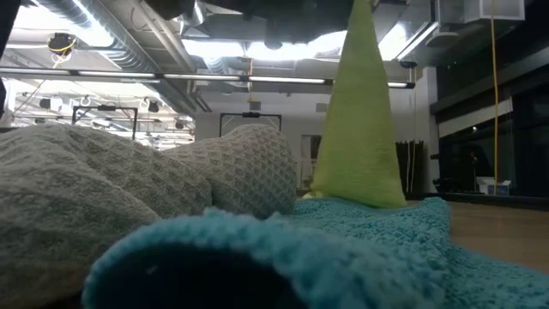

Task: Fold microfiber towels
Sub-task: Fold the green microfiber towel

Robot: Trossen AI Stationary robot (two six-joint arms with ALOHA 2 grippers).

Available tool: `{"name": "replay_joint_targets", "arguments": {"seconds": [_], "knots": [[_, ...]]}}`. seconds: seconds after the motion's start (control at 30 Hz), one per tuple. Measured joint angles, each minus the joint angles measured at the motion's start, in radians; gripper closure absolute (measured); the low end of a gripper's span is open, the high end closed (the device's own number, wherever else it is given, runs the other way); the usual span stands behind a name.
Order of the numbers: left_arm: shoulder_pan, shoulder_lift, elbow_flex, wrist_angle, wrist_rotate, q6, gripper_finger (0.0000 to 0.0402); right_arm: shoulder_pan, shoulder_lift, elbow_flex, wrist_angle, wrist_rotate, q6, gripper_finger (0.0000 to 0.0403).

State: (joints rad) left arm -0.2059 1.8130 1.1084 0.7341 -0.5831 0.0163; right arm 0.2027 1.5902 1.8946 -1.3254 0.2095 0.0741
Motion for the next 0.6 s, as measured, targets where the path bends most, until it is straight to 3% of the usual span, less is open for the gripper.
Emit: {"name": "replay_joint_targets", "arguments": {"seconds": [0.27, 0.6], "knots": [[-0.036, 0.0, 0.0, 0.092, -0.023, 0.091, 0.0255, -0.01, 0.0, 0.0, -0.002, 0.006, -0.001, 0.0403], [-0.026, 0.0, 0.0, 0.102, -0.028, 0.092, 0.0255, -0.01, 0.0, 0.0, -0.01, 0.007, 0.0, 0.0403]]}}
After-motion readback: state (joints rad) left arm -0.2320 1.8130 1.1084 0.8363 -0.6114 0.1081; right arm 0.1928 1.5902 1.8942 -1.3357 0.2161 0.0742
